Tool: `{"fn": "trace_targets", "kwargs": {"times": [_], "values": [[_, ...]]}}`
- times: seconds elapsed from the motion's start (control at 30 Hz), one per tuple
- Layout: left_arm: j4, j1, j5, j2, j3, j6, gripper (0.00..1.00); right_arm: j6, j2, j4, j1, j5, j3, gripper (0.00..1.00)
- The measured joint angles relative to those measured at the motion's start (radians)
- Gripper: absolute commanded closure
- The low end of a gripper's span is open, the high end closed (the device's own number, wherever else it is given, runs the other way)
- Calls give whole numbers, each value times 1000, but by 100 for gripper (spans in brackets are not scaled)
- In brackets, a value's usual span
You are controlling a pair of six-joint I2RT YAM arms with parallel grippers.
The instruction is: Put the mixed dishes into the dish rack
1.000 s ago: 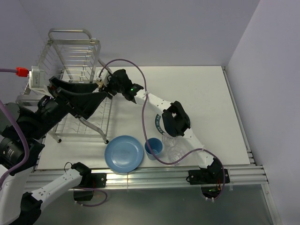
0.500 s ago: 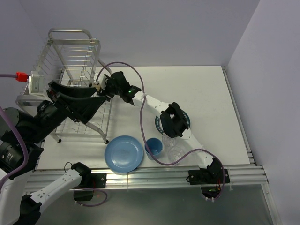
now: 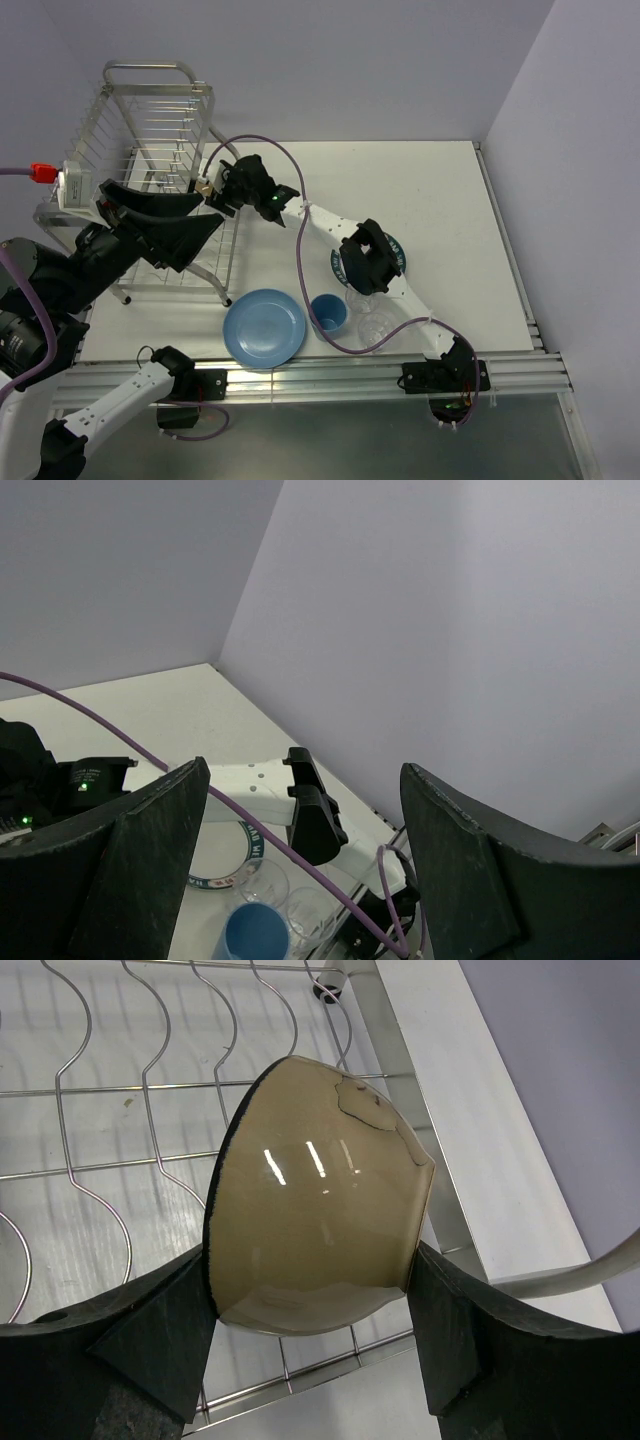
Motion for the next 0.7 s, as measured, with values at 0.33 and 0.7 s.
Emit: {"fn": "trace_targets", "kwargs": {"times": [0.33,0.7], "values": [[-1,0,0,-2,-5,2,16,-10,0,2,6,29,-2,13],[0,0,6,-13,-33,-1,16,-35,0,4,10,78,-14,0]]}}
